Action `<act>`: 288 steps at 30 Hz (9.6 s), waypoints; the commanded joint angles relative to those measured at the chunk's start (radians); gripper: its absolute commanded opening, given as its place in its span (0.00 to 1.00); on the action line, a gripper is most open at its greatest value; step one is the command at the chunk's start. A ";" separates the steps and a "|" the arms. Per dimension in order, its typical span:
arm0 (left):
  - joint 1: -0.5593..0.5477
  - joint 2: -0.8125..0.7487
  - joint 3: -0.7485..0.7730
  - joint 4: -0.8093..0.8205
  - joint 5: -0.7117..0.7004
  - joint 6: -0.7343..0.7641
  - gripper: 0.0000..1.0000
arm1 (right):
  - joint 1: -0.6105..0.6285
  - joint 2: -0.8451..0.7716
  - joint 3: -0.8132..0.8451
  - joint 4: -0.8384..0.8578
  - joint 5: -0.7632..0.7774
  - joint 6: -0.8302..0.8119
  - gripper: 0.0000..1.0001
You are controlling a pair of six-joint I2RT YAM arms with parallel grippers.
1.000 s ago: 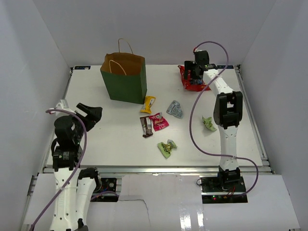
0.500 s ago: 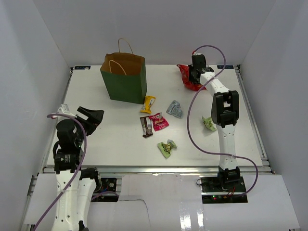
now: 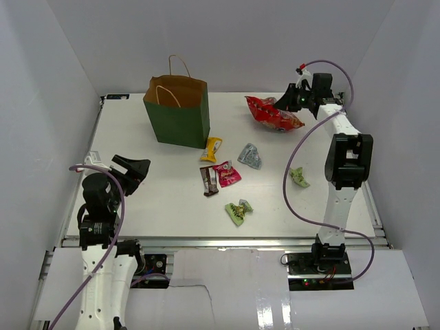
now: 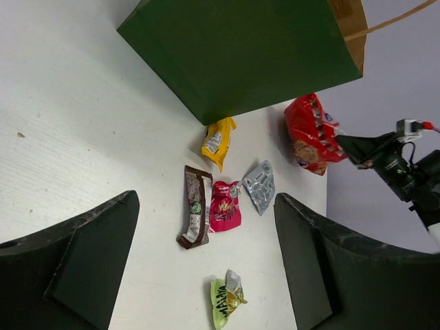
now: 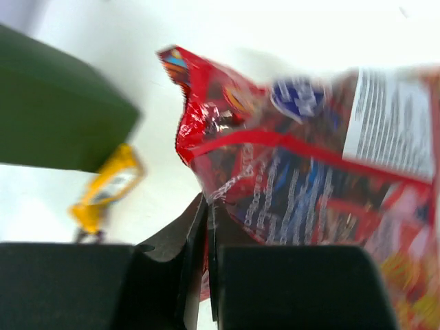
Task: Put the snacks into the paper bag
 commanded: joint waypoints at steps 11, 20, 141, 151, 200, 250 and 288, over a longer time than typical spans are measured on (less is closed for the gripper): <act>0.000 -0.015 -0.016 0.040 0.035 0.011 0.90 | 0.044 -0.154 -0.062 1.207 -0.539 0.973 0.08; 0.000 -0.024 -0.011 0.050 0.065 0.000 0.90 | 0.116 -0.143 0.124 1.255 -0.462 1.058 0.08; -0.803 1.126 0.298 0.137 -0.444 -0.037 0.85 | 0.091 -0.614 -0.565 -0.397 -0.062 -0.719 0.90; -0.820 1.429 0.529 -0.008 -0.520 0.010 0.67 | 0.076 -0.667 -0.617 -0.380 -0.063 -0.692 0.90; -0.489 1.397 1.465 -0.062 -0.649 0.326 0.76 | -0.007 -0.678 -0.588 -0.377 -0.112 -0.725 0.90; -0.488 0.157 -0.201 0.344 0.130 -0.035 0.97 | 0.088 -0.556 -0.485 -0.475 -0.040 -0.803 0.08; -0.823 0.566 -0.165 0.470 -0.020 -0.217 0.96 | 0.567 -0.120 0.423 0.289 0.198 -0.249 0.94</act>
